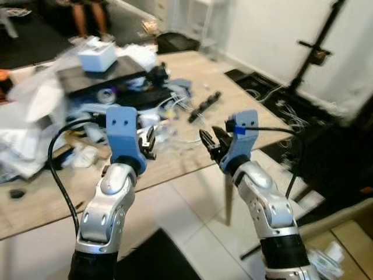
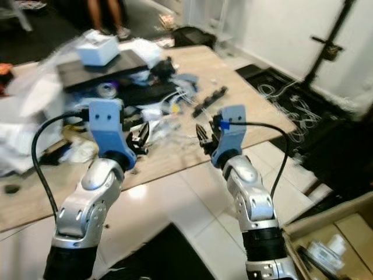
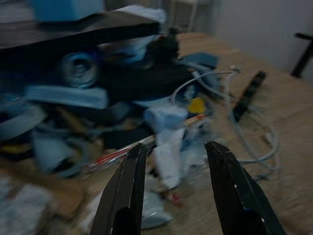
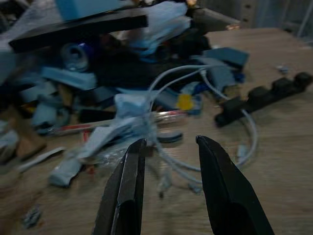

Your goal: Picking trash to rubbish bin

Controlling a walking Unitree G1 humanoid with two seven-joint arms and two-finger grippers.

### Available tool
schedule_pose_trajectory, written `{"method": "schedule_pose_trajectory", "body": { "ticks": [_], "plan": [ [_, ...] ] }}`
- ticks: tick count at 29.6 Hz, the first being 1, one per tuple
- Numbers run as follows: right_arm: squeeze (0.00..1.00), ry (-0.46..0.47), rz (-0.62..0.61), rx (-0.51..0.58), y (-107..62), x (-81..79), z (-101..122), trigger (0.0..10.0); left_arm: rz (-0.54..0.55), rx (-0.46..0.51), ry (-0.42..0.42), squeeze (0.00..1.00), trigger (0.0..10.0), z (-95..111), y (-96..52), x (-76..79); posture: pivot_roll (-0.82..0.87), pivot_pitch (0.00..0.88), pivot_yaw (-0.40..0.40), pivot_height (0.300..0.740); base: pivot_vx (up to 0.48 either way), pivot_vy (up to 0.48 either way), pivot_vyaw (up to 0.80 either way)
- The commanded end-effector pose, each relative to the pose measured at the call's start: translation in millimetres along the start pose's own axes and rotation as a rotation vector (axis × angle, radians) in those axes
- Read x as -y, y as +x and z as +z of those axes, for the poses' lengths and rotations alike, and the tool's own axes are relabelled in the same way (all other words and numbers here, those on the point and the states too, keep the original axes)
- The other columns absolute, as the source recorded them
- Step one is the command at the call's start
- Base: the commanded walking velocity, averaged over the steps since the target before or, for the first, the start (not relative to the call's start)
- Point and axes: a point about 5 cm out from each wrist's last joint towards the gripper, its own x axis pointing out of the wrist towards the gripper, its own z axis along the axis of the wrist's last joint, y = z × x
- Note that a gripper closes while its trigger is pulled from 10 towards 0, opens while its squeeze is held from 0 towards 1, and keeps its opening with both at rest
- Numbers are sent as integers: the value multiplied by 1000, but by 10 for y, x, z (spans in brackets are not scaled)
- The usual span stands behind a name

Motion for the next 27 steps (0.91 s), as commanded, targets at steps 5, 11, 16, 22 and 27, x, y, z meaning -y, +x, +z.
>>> {"method": "schedule_pose_trajectory", "body": {
  "ticks": [5,11,16,22,27],
  "plan": [
    [0,10,5,-16,-26,0,-24,10000,3,-24,14,0,10000,-21,-18,-14,30,46,-68,740,0,0,800],
    [0,9,18,-33,-27,-10,-52,10000,7,-34,26,0,10000,-24,-31,-4,32,47,-75,740,0,0,800],
    [0,9,26,-42,-26,-24,-64,10000,11,-43,29,0,10000,-30,-37,-12,32,47,-75,740,0,0,800],
    [0,10,30,-49,-34,-30,-78,10000,16,-52,34,0,10000,-39,-45,-15,33,52,-77,740,0,0,800],
    [0,11,33,-53,-36,-38,-87,10000,17,-56,33,0,10000,-39,-47,-15,35,57,-77,740,0,0,800]
  ]
}}
